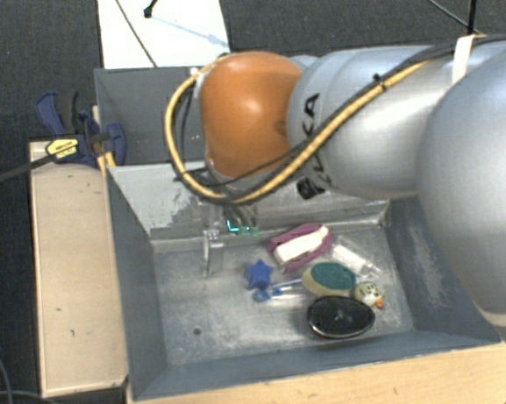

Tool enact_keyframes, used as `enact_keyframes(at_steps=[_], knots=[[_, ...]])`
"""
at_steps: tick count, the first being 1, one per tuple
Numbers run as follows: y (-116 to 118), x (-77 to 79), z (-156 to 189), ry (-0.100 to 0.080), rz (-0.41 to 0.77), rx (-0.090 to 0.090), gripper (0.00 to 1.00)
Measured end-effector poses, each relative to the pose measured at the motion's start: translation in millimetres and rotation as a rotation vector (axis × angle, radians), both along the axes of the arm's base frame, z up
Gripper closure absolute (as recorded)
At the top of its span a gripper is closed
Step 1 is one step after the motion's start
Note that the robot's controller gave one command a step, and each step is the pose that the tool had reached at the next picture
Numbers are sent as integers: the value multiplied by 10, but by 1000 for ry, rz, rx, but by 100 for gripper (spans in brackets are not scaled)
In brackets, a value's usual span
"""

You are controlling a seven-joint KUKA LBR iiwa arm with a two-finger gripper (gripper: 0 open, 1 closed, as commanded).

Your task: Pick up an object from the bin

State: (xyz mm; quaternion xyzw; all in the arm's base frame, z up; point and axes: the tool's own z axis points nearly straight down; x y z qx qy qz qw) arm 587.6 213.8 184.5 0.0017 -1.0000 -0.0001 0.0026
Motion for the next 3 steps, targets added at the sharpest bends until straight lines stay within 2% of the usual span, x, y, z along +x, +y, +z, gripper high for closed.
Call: enact_keyframes(at_steps=[1,2,3], knots=[[-1010,-132,-1167,-2,319,0,0],[-1458,-152,-827,-11,427,-1,0],[-1196,-23,-657,-12,582,2,0]])
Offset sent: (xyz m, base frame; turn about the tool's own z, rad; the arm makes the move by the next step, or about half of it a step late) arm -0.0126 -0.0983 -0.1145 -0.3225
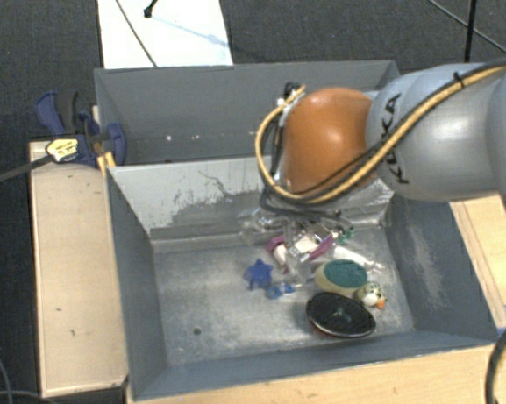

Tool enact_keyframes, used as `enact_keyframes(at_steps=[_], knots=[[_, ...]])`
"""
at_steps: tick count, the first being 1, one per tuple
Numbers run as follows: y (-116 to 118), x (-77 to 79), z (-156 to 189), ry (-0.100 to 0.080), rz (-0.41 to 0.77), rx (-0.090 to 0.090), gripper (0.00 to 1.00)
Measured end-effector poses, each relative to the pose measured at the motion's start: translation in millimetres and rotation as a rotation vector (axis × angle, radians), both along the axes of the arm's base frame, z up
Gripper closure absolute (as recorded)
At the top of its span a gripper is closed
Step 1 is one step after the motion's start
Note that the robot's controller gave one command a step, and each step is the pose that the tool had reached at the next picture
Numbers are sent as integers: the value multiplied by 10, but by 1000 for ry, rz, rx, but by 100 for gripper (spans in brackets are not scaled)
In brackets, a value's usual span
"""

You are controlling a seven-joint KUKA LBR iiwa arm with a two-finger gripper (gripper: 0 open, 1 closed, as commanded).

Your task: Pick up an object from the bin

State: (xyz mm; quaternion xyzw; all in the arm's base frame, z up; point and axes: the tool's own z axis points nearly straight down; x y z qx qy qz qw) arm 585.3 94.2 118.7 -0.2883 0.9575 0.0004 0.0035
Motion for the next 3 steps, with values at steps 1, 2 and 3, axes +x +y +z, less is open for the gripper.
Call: enact_keyframes(at_steps=[1,2,3], knots=[[-168,-314,-510,10,-36,-2,0],[-164,-308,-505,9,-40,0,0],[-165,-308,-504,9,-43,0,100]])
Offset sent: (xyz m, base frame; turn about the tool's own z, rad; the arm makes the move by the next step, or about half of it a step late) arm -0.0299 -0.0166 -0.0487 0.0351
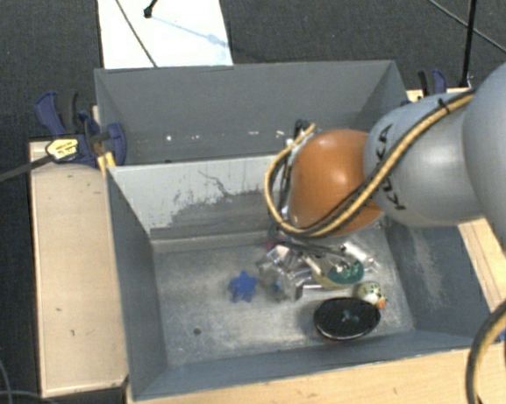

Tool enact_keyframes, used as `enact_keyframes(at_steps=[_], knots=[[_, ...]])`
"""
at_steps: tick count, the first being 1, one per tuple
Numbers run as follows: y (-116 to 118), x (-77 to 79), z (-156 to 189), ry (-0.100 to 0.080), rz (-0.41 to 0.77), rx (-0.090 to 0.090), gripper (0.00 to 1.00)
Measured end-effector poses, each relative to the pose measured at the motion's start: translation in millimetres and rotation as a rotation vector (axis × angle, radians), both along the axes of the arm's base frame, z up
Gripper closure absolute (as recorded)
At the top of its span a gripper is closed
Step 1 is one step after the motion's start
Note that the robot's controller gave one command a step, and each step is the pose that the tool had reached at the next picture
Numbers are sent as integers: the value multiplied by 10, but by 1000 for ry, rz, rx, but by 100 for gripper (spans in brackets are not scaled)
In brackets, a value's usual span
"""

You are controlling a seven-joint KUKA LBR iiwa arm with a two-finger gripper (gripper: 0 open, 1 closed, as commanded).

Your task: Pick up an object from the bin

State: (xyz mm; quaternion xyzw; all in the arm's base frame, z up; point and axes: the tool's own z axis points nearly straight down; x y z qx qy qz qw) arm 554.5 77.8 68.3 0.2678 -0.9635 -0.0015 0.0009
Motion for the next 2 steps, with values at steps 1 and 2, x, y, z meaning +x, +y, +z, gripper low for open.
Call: enact_keyframes(at_steps=[1,2], knots=[[3,18,468,-10,-6,-1,100],[6,31,727,-9,-14,-1,100]])
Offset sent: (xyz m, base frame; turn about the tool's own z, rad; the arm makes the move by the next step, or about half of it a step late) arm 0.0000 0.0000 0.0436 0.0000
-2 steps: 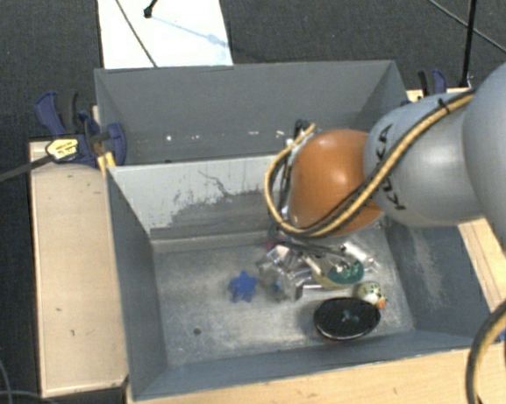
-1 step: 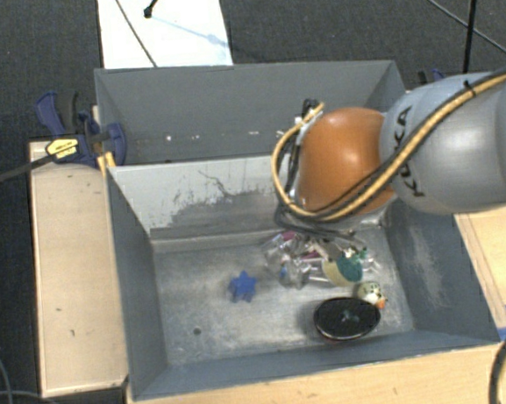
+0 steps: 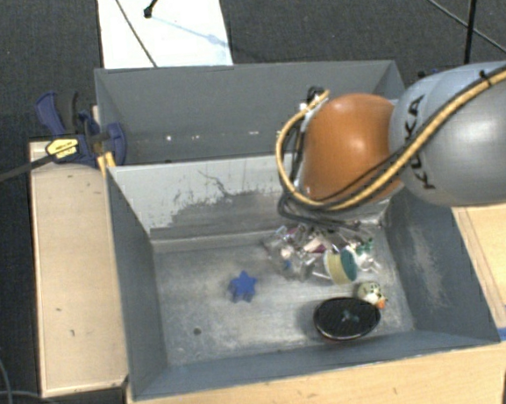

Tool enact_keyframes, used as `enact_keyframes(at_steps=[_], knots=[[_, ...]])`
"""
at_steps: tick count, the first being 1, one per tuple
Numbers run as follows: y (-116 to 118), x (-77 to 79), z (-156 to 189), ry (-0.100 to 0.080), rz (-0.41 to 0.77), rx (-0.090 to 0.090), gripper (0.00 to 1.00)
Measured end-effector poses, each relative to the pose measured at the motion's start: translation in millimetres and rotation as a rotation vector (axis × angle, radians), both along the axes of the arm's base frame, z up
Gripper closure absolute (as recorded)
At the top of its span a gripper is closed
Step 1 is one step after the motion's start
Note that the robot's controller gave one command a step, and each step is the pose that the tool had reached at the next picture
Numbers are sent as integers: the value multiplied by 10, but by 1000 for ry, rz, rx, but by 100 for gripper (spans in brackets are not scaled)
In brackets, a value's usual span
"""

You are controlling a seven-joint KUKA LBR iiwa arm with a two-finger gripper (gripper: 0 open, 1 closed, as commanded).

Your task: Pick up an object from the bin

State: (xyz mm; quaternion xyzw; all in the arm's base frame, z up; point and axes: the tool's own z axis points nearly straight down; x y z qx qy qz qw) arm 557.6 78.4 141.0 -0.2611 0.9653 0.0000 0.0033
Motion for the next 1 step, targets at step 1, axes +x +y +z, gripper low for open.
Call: enact_keyframes(at_steps=[1], knots=[[3,9,43,0,-5,1,100]])
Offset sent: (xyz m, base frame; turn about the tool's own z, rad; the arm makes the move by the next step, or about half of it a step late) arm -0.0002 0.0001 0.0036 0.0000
